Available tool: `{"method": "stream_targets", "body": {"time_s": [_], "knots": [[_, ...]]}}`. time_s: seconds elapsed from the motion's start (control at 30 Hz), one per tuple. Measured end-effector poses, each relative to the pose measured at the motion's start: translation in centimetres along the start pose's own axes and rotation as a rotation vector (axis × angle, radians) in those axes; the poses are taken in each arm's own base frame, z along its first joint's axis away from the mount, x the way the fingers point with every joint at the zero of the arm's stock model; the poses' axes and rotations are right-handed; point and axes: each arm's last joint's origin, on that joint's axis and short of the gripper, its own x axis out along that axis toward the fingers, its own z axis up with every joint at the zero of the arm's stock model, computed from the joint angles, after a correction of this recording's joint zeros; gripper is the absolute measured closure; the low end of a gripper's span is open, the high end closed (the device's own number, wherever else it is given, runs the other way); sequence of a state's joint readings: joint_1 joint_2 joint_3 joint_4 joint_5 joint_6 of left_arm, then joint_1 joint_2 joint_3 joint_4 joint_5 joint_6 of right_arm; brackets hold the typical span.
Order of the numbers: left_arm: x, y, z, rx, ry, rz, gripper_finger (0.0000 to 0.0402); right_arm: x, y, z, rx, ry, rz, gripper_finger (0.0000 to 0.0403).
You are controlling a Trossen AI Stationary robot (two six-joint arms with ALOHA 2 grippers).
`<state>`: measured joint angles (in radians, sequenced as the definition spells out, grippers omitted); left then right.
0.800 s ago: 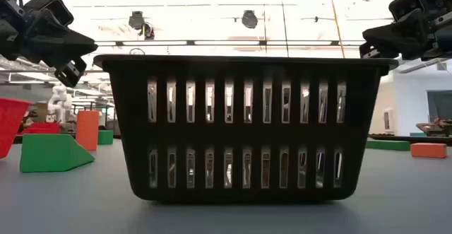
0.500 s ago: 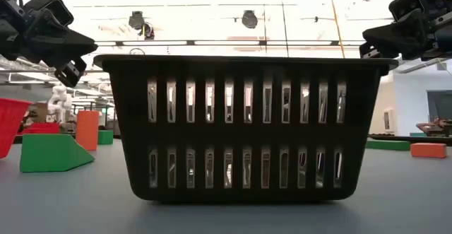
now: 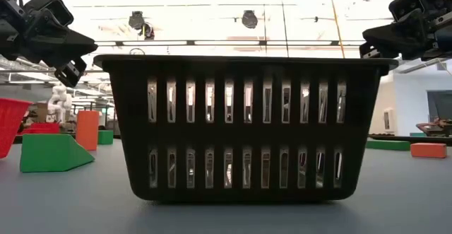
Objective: Sort & place blocks by color
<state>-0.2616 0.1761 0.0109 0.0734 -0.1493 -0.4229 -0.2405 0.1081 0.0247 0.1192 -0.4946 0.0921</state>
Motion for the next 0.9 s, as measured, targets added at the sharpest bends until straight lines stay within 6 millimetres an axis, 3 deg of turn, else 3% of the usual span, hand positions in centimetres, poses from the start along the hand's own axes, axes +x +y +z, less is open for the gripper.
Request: {"method": "stream_targets", "body": {"time_s": [0.77, 0.9], "knots": [[0.0, 0.0, -0.01, 0.0, 0.001, 0.0, 0.0364, 0.0, 0.0, 0.0, -0.001, 0.0, 0.0, 0.0403], [0.0, 0.0, -0.01, 0.0, 0.0, 0.0, 0.0364, 0.0, -0.01, 0.05, -0.207, -0.005, -0.005, 0.0403]]}}
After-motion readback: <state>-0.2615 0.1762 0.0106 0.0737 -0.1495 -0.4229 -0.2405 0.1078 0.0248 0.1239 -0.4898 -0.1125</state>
